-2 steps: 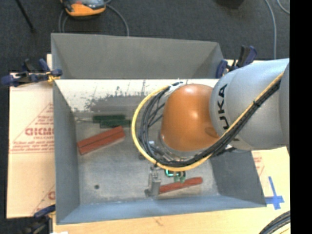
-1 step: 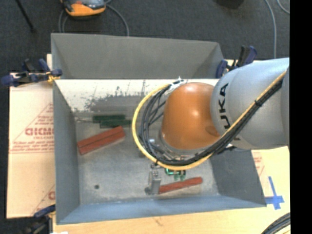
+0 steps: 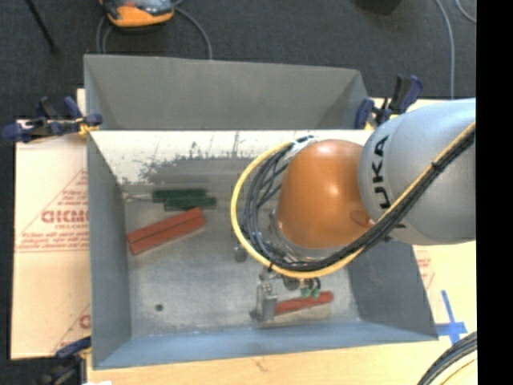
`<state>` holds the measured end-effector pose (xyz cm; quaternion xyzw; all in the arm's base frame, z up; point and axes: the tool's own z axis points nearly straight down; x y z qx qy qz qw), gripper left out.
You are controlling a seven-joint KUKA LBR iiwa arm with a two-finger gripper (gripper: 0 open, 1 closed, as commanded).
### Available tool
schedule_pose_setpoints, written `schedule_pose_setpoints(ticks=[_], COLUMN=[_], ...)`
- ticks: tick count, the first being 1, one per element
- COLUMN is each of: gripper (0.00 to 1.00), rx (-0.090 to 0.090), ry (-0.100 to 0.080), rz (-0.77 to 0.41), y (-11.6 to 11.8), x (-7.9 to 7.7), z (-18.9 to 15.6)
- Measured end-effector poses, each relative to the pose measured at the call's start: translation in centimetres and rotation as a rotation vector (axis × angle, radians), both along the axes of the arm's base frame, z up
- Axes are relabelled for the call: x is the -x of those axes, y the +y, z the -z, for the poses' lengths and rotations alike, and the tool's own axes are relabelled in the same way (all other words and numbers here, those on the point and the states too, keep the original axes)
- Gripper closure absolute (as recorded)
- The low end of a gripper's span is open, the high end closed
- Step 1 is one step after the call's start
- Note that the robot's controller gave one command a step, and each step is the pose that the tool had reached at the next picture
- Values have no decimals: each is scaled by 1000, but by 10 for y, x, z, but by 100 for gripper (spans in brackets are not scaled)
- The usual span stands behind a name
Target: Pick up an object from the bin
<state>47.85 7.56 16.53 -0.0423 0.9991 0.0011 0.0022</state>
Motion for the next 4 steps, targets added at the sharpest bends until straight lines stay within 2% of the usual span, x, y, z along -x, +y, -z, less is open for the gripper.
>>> schedule_pose_setpoints(ticks=[1,2,3,4], gripper=[0,0,100,100], rx=[4,3,3,2], ry=[-1,-1,2,3], rz=[-192,-209,-291,-289], y=[-40,-47,-71,-71], x=[0,2,0,0], z=[47,73,95,95])
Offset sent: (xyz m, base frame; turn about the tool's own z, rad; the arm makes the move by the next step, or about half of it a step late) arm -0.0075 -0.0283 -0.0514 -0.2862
